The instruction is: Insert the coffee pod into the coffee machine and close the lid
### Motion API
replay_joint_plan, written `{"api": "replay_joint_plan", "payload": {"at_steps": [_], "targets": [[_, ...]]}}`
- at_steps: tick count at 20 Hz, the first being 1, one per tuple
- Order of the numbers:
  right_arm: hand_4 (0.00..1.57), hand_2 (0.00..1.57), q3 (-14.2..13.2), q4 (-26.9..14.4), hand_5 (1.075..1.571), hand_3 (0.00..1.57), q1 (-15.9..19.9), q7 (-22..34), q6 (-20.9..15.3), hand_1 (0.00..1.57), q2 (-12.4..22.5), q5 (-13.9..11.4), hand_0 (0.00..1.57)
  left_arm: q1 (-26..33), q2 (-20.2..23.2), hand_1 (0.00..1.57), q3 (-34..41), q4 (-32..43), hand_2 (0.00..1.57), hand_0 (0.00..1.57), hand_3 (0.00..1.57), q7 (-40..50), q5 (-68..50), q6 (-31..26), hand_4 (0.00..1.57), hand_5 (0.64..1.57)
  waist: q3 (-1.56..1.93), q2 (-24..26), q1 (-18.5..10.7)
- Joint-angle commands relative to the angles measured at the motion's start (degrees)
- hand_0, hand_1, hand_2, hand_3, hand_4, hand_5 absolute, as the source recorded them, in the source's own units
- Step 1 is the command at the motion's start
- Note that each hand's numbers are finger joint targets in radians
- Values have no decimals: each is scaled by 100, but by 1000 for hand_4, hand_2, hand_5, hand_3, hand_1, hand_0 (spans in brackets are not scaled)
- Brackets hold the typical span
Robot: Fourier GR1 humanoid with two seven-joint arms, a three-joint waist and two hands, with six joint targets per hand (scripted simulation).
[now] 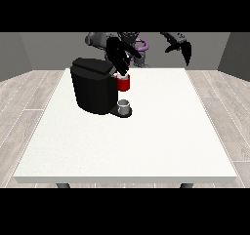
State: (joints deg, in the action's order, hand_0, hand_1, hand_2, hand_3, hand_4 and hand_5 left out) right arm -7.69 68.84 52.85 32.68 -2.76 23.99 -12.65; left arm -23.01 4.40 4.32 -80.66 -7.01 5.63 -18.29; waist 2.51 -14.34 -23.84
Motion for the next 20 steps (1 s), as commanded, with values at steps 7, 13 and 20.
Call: {"api": "replay_joint_plan", "payload": {"at_steps": [7, 13, 20], "targets": [[0, 0, 125, 340, 1571, 0, 1037, -1196, 185, 0, -418, 316, 0, -714, -127, 0, -225, -74, 0, 0, 0, 194, 29, -51, 297, 1571, -244, -663, -823], [133, 0, 186, -316, 1571, 0, 1184, -1815, -111, 0, -773, 162, 0, -664, -170, 0, -412, -423, 0, 0, 0, 229, -7, -183, 341, 1571, -251, -767, -1007], [0, 0, 234, -788, 1571, 0, 1503, -2232, -15, 0, -1061, 266, 0, -509, -215, 0, -408, -430, 0, 0, 0, 424, 95, 4, 266, 1571, -253, -519, -602]]}}
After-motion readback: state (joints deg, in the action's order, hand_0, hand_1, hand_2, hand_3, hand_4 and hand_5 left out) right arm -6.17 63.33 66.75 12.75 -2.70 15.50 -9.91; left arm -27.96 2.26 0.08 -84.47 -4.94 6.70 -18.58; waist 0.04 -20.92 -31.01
